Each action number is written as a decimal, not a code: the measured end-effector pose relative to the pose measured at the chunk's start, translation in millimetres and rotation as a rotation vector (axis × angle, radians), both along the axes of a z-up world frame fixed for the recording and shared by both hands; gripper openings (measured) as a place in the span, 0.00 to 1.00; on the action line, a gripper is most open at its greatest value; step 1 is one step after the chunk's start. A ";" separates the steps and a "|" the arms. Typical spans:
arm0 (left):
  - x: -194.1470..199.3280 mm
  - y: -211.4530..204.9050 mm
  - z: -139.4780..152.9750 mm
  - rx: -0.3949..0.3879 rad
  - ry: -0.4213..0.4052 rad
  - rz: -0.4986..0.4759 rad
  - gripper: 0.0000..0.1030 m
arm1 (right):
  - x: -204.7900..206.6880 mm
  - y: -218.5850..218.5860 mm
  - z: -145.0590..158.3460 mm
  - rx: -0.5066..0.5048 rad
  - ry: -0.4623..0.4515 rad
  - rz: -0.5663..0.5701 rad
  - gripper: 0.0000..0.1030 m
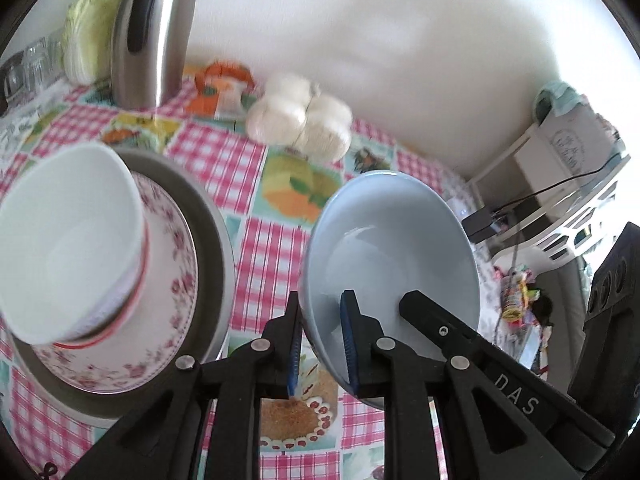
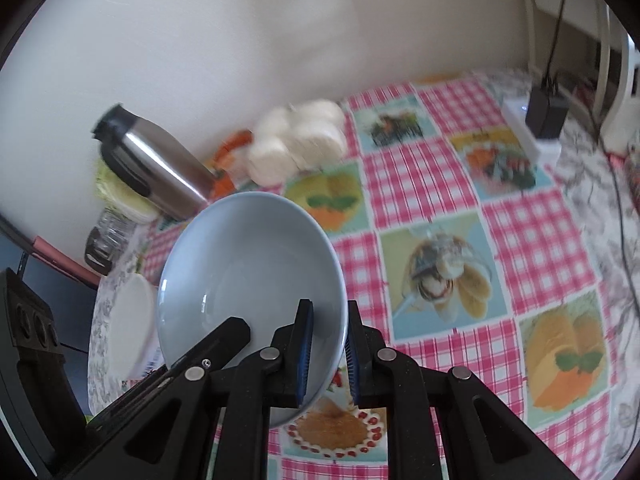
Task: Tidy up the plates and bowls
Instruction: 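Lift the pale blue bowl with both grippers and carry it to the stack, then lower the pale blue bowl onto the white square bowl with both grippers, then open both grippers to release the pale blue bowl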
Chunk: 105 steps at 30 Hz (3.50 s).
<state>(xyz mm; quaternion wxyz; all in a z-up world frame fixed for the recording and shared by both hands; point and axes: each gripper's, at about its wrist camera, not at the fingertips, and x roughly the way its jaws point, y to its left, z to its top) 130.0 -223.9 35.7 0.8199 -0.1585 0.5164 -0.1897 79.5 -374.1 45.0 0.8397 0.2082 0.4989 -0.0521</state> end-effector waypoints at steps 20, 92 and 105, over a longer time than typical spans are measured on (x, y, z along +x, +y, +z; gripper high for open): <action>-2.2 98.7 49.3 -0.068 -0.085 0.098 0.21 | 20.6 95.0 45.2 -0.005 -0.104 0.125 0.16; 20.3 176.0 22.1 0.020 0.004 0.147 0.46 | 55.1 158.9 -7.7 -0.053 0.006 0.167 0.12; 15.3 187.0 26.2 0.066 -0.013 0.204 0.78 | 44.0 148.5 8.2 -0.063 -0.024 0.146 0.52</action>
